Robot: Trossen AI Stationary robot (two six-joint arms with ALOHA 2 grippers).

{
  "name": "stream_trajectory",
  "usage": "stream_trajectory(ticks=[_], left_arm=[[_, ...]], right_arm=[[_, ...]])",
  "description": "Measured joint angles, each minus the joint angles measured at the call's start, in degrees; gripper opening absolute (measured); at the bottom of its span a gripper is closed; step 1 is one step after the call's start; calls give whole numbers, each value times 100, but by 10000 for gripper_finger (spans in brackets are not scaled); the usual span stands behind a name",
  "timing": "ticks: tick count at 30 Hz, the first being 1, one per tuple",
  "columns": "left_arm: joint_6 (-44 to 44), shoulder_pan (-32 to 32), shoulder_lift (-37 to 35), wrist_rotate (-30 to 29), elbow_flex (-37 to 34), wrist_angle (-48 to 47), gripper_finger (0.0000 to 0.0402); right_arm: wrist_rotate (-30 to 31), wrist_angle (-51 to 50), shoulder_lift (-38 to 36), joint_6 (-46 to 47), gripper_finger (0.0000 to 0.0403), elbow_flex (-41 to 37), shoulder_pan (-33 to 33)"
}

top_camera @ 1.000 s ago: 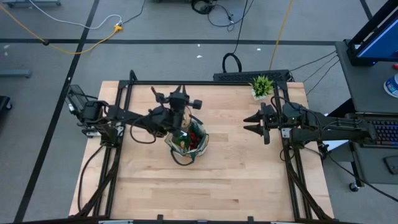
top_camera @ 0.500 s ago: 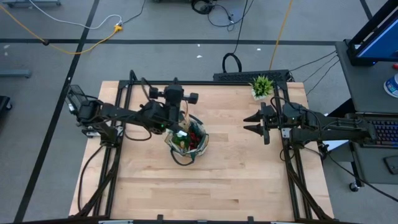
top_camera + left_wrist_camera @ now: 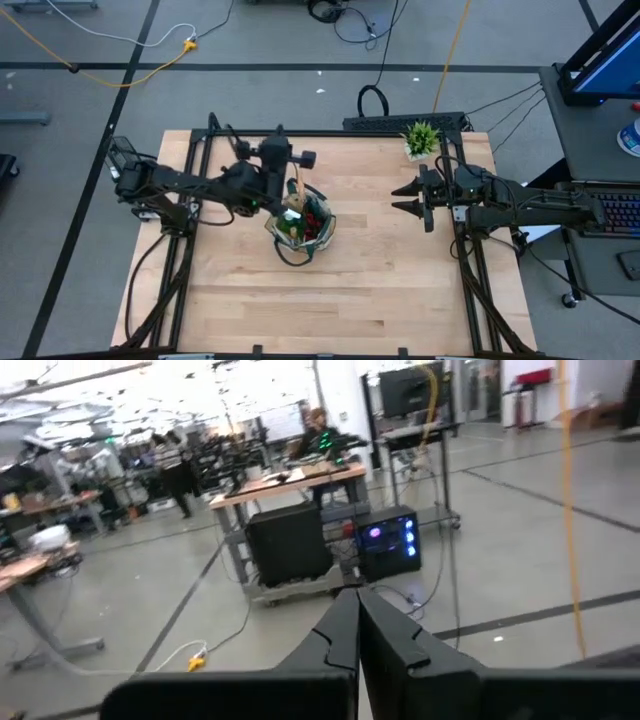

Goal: Pick & Place Garden tools in Gardening bag
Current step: Put the brown trowel into the gardening bag

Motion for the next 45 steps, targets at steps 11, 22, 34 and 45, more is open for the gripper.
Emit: stream_trajectory(ticks=[11,22,34,45], left_arm=[[-4171,-35,-311,2509,-4,-3903,1],[-7355,1161,-726,5110,-9,-6911,1],[-8091,2235,-723,7433,-9,-8137,1],[-8153,2307,-723,8146,-7,-8724,1]], right_arm=[[0,-1,0,40,155,0,0],[0,-2,0,4,155,0,0],[2,-2,0,4,155,0,0],[4,-3,0,4,155,0,0]])
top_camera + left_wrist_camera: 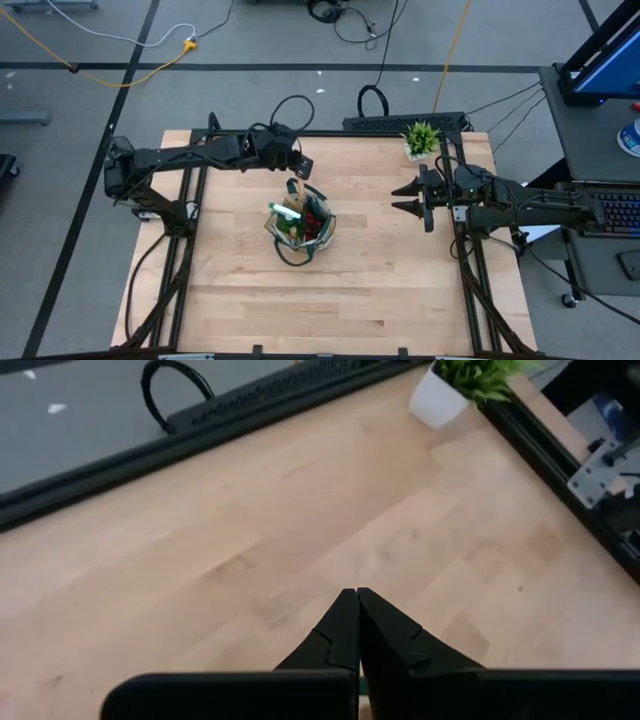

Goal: Pick & Place Garden tools in Gardening bag
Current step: Put the brown trowel into the gardening bag

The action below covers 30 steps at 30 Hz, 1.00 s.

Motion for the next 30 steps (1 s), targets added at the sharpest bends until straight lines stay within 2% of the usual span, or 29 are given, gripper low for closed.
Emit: stream_trajectory(ticks=[9,18,30], left_arm=[[-153,-98,1,231,-1,-151,1],[-365,-289,4,189,-1,-564,1],[-737,-690,6,340,-1,-575,1]], right_arm=[[0,1,0,-1,155,0,0],[0,0,0,-2,155,0,0],[0,1,0,-2,155,0,0]])
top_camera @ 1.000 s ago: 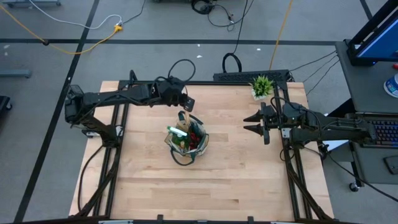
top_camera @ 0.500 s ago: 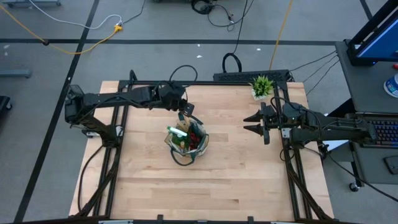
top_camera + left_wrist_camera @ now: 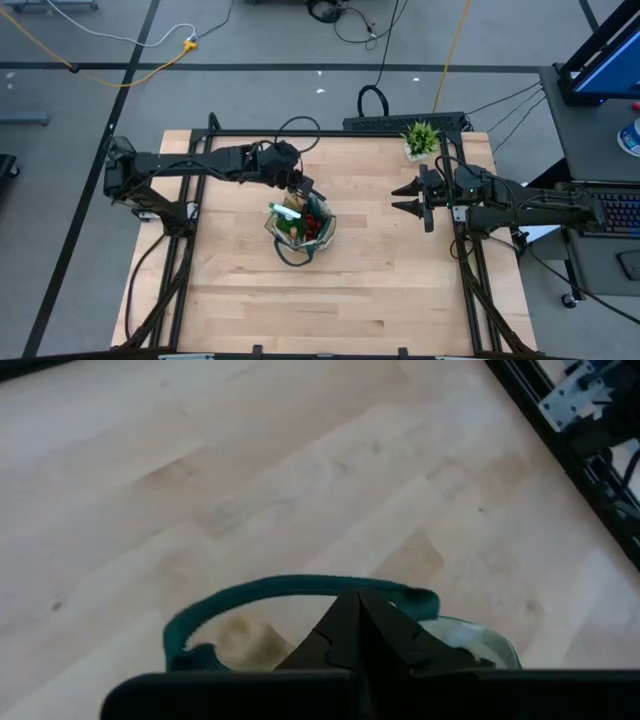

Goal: Pick & Place Garden tools in Gardening bag
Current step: Put the brown trowel into the gardening bag

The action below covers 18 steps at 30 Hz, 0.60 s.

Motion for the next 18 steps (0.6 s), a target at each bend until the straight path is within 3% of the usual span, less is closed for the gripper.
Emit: stream_trajectory(ticks=[12,18], left_arm=[[-141,-123,-410,-1321,11,-101,1],[-298,36,-262,-1056,11,-590,1]], right_arm=[[-2,3,-1,41,155,0,0],[-2,-2,0,41,155,0,0]])
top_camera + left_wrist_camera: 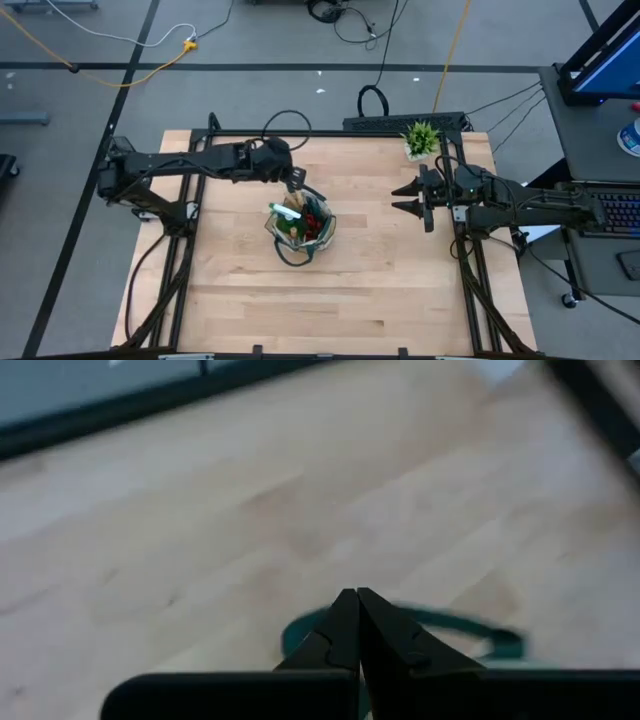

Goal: Pick & Place Garden tools in Gardening bag
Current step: Put the brown trowel into the gardening bag, then return to Home Position

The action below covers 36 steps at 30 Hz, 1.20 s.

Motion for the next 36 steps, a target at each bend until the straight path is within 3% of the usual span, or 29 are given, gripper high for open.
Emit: stream_trajectory(ticks=[9,18,27,36], left_arm=[[-18,-81,153,393,-11,-96,1],[-46,-181,144,326,-11,-111,1],[-9,-197,-633,192,-5,-177,1],[1604,-477,-1577,414,-4,-273,26]], right_arm=[[0,0,0,4,155,0,0],[0,4,0,4,155,0,0],[-1,2,0,4,155,0,0],[-2,1,-1,4,155,0,0]])
